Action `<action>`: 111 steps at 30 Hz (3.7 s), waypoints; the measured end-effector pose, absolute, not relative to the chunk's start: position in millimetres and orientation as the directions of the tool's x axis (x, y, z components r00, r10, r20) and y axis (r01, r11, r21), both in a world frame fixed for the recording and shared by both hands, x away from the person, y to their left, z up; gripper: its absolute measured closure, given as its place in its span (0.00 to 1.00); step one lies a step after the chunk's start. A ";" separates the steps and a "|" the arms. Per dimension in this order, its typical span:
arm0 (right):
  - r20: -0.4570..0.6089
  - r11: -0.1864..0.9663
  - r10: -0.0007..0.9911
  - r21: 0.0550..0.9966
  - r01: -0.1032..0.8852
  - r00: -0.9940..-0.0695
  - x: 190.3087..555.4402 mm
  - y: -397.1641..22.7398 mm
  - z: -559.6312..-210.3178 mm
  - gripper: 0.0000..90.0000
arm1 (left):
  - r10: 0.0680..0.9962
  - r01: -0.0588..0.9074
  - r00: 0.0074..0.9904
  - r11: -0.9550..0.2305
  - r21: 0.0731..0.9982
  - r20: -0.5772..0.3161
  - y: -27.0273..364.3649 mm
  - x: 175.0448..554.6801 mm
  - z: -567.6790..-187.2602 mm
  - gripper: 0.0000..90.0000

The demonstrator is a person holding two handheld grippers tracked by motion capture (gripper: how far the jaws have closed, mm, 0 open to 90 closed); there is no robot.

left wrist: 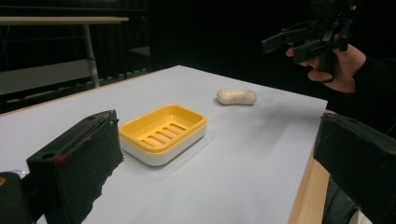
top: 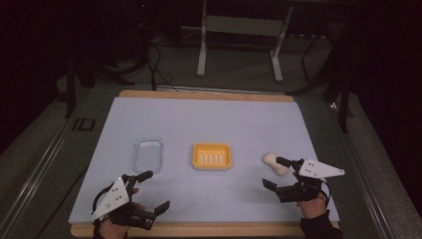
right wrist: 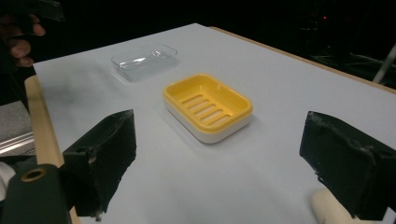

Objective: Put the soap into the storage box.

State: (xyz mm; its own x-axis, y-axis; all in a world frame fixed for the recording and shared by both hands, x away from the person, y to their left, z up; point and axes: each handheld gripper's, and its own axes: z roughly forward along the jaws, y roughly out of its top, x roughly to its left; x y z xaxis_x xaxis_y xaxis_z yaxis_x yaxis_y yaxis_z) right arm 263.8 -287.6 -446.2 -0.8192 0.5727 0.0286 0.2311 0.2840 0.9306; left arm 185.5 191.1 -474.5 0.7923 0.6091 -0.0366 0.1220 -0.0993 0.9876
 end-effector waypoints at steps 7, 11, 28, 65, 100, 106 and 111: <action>0.003 0.293 0.586 0.932 0.215 -0.811 263.0 -286.5 -446.8 0.12 | 0.603 0.114 0.797 -0.102 0.988 -0.030 189.5 184.4 -474.0 0.01; -0.008 0.291 0.581 0.936 0.199 -0.814 260.9 -285.6 -443.7 0.12 | 0.607 0.112 0.794 -0.103 0.988 -0.026 190.3 184.3 -473.8 0.01; -0.016 0.474 0.485 0.845 0.247 -0.874 271.6 -294.1 -425.0 0.11 | 0.608 0.122 0.794 -0.125 0.985 -0.021 188.6 184.9 -475.6 0.01; 0.000 0.859 0.312 0.428 0.282 -0.950 286.7 -265.4 -425.5 0.11 | 0.601 0.128 0.799 -0.149 0.980 -0.013 187.1 187.3 -477.9 0.01; 0.050 0.954 0.285 0.086 0.288 -0.957 299.3 -247.9 -432.9 0.11 | 0.597 0.130 0.802 -0.153 0.980 -0.013 186.3 186.7 -478.2 0.01; 0.065 0.956 0.286 0.052 0.289 -0.956 302.8 -245.5 -434.2 0.11 | 0.596 0.132 0.803 -0.155 0.979 -0.014 186.2 186.8 -478.2 0.01; 0.081 0.954 0.295 0.032 0.299 -0.952 309.2 -243.2 -434.6 0.11 | 0.591 0.135 0.807 -0.150 0.979 -0.020 185.9 186.9 -478.2 0.01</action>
